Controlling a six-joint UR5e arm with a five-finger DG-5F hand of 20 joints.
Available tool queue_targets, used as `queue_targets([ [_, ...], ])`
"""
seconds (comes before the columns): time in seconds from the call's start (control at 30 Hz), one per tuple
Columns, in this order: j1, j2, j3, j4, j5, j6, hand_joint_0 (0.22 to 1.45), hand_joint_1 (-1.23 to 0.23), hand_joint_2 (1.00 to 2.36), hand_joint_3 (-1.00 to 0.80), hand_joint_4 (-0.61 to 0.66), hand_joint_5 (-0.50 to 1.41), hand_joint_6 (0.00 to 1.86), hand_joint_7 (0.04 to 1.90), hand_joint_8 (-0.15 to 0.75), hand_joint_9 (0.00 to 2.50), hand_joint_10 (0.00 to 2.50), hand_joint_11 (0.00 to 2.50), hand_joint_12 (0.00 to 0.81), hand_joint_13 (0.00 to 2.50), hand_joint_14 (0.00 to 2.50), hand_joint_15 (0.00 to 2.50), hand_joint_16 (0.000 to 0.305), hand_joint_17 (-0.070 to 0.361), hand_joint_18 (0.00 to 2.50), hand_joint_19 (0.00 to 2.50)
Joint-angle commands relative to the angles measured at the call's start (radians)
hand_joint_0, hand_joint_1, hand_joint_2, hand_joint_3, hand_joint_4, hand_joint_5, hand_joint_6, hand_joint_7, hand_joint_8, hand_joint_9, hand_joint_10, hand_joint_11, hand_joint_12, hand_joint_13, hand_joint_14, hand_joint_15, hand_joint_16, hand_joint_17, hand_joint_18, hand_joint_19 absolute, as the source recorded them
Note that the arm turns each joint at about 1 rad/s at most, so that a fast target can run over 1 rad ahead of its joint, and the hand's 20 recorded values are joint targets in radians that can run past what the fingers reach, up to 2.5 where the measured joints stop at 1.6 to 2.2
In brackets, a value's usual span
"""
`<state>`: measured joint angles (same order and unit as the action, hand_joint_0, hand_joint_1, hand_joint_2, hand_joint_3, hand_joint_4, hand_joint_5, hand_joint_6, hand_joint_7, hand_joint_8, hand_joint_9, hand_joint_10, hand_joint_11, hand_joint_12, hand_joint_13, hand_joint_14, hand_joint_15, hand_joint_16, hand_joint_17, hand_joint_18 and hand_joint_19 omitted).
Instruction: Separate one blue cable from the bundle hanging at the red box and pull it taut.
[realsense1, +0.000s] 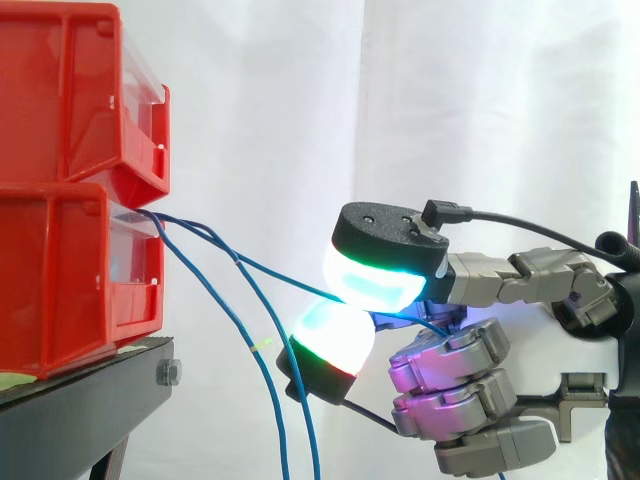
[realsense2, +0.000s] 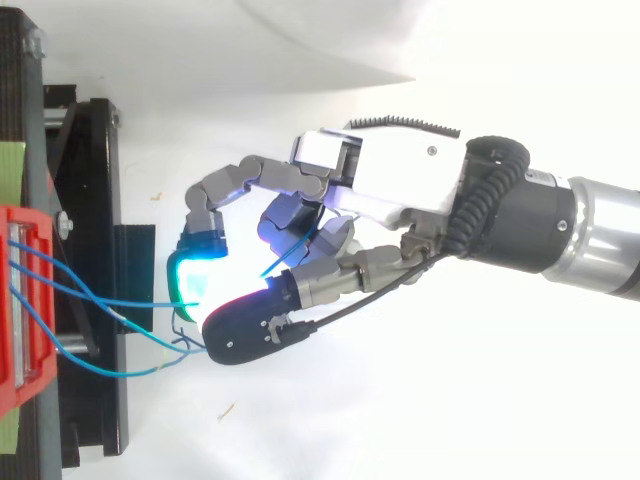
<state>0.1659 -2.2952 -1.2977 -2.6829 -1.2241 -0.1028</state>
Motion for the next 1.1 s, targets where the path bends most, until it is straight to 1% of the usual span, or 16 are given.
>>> queue_targets([
  [0.0, 0.000, -0.001, 0.000, 0.000, 0.002, 0.000, 0.67, -0.72, 1.03, -0.14, 0.09, -0.18, 0.88, 1.21, 0.374, 1.04, 1.98, 1.68, 0.430, 0.83, 2.50, 1.66, 0.042, 0.095, 1.52, 1.82],
  [0.37, 0.000, 0.000, 0.000, 0.000, 0.000, 0.000, 0.67, -0.72, 1.03, -0.13, 0.08, -0.18, 0.88, 1.20, 0.373, 1.04, 1.99, 1.66, 0.423, 0.83, 2.50, 1.66, 0.042, 0.095, 1.51, 1.83],
  [0.4, 0.000, -0.001, 0.000, 0.000, -0.002, 0.000, 0.67, -0.72, 1.03, -0.12, 0.08, -0.18, 0.88, 1.21, 0.373, 1.04, 1.98, 1.69, 0.420, 0.83, 2.50, 1.66, 0.043, 0.096, 1.51, 1.83],
  [0.53, 0.001, 0.000, 0.000, 0.000, 0.000, 0.000, 0.67, -0.72, 1.03, -0.13, 0.08, -0.18, 0.88, 1.22, 0.376, 1.04, 1.99, 1.66, 0.431, 0.83, 2.50, 1.67, 0.042, 0.095, 1.51, 1.83],
  [1.07, 0.000, 0.000, 0.000, 0.000, 0.000, 0.000, 0.67, -0.72, 1.03, -0.13, 0.08, -0.18, 0.88, 1.21, 0.374, 1.04, 1.99, 1.68, 0.425, 0.83, 2.50, 1.67, 0.043, 0.096, 1.51, 1.82],
])
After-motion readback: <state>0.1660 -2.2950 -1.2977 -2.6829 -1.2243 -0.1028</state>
